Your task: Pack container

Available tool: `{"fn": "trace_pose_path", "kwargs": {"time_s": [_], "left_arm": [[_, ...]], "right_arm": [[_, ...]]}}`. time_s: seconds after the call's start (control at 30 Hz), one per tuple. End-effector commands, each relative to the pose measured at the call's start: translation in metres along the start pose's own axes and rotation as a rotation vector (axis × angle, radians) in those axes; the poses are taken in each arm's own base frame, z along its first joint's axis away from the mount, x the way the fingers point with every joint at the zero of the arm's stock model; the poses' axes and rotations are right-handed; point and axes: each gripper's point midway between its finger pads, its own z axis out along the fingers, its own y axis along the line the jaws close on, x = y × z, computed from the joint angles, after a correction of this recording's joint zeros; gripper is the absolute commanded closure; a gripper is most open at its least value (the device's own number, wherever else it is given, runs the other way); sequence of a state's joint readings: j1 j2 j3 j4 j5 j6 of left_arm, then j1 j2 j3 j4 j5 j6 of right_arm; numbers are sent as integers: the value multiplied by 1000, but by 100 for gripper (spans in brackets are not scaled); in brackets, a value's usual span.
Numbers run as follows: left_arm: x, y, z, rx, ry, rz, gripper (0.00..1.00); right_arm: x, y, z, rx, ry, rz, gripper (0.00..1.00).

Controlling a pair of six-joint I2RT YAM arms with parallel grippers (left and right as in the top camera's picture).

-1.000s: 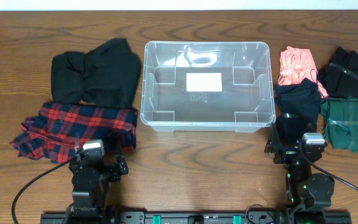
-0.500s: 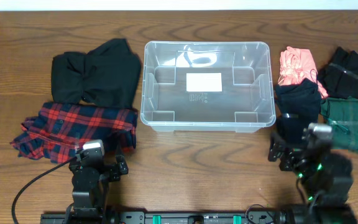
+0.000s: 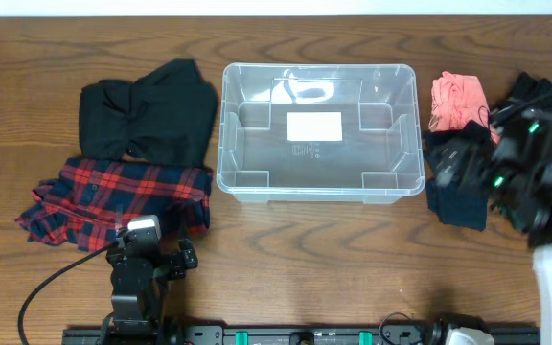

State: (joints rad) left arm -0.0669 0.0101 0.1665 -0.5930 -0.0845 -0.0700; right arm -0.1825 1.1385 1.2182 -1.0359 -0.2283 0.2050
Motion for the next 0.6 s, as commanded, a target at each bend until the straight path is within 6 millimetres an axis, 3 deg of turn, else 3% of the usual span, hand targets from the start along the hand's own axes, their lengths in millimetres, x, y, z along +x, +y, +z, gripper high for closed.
{"fn": "trace_pose_path", "kwargs": {"time_s": [0.0,0.1,0.33,0.43,0.57], "left_arm": [[3,2,2,-9,1,12,2],[3,2,2,-9,1,12,2],[3,2,2,-9,1,12,2],[3,2,2,-9,1,12,2],[3,2,2,-9,1,12,2]], "right_arm": [[-23,-34,12,9,22,154,1],[-33,-86,29,50,40,296,1],[-25,-198,67,121,76,573,1],[-22,-241,72,153,44,639,1],[-16,-281,67,170,7,577,1]]}}
